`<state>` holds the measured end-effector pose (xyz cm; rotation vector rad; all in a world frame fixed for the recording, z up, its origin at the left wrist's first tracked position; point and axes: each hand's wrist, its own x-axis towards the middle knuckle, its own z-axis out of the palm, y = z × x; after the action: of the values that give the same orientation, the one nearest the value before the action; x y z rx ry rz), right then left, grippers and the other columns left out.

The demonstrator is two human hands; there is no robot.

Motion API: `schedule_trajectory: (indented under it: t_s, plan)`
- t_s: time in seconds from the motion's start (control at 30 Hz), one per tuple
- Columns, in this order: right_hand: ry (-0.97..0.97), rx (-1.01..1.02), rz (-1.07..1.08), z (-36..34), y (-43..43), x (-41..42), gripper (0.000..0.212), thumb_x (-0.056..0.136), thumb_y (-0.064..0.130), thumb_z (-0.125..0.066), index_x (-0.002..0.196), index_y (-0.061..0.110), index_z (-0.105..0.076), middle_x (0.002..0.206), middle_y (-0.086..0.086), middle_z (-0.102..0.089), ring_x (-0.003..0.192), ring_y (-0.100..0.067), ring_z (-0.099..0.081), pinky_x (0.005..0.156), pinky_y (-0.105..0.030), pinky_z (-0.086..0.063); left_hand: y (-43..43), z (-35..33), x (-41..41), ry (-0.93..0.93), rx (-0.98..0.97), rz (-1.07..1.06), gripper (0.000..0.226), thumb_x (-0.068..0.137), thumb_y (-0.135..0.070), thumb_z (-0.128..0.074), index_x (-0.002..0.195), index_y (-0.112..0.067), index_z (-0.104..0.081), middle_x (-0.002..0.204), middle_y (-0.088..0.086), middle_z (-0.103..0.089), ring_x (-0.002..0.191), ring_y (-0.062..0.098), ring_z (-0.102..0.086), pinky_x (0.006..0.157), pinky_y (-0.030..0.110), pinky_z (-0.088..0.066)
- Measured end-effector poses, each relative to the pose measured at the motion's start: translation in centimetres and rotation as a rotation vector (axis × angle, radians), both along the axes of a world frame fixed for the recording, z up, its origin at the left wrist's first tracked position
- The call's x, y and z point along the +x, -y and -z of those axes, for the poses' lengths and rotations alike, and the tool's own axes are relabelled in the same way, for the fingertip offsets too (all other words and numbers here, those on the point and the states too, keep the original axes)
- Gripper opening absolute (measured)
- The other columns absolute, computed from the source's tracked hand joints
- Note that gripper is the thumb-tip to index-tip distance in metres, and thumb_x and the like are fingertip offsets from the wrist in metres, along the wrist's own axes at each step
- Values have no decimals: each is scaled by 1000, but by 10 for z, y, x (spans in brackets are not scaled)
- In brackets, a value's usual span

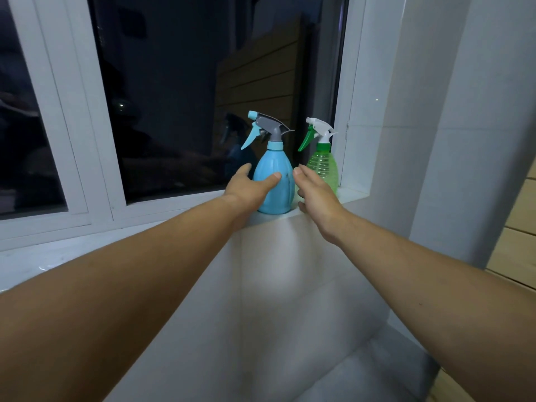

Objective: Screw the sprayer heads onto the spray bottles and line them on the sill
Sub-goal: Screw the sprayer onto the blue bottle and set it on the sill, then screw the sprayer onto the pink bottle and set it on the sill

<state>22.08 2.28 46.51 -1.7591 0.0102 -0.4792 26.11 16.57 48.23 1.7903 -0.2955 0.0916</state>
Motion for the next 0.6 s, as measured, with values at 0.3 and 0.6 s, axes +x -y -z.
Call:
schedule_trajectory:
  t_s: [0.3, 0.6]
  plan:
    - [0, 36, 95, 37, 21, -75, 37, 100, 40, -47, 134, 26, -54, 131, 4, -57, 119, -16, -56, 103, -38, -49, -8, 21, -70, 100, 9, -90, 55, 90, -48, -72, 134, -23, -50, 112, 8, -63, 87, 17, -61, 71, 31, -50]
    - [-358, 60, 85, 190, 41, -165, 19, 102, 30, -47, 106, 19, -62, 106, -8, -61, 92, -17, -57, 83, -32, -49, -10, 197, -149, -366, 280, 277, 66, 86, -52, -76, 138, -22, -51, 124, 7, -59, 100, 17, -60, 88, 38, -51]
